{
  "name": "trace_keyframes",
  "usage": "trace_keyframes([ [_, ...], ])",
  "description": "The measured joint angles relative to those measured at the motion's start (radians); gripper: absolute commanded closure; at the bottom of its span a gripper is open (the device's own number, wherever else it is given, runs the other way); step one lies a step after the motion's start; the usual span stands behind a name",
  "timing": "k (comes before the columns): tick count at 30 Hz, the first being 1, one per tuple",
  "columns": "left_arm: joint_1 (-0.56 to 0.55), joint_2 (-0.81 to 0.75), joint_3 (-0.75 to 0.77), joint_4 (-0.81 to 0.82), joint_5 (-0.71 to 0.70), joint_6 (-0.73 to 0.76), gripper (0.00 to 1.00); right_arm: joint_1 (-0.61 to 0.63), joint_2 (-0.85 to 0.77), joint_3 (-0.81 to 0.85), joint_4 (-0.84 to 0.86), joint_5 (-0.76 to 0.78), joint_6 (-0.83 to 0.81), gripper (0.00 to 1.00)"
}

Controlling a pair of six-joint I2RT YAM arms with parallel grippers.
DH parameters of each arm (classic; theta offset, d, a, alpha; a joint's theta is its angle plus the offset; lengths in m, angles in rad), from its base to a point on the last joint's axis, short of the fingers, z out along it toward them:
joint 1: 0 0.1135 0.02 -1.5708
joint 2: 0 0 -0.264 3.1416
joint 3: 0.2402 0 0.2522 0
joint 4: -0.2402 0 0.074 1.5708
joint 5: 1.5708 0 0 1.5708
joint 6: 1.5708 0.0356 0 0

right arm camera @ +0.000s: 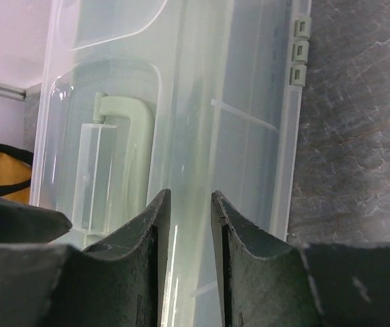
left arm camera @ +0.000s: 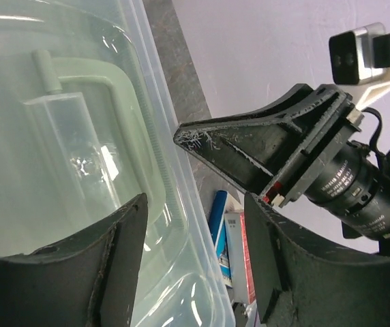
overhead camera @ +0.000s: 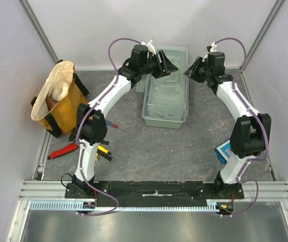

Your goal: Pack the tool kit

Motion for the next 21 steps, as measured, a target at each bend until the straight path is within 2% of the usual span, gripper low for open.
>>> trace_keyframes([
  [13,-0.018,0.011,0.040,-0.197,-0.170,-0.075,0.38,0.074,-0.056,-0.092,0.075,-0.038,-0.091,0.63],
  [16,-0.019,0.011,0.051,-0.222,-0.204,-0.061,0.38,0.101,-0.065,-0.095,0.064,-0.022,-0.114,0.60],
  [21,-0.021,0.036,0.119,-0.287,-0.241,0.010,0.38,0.127,-0.086,-0.112,0.048,0.006,-0.127,0.48],
])
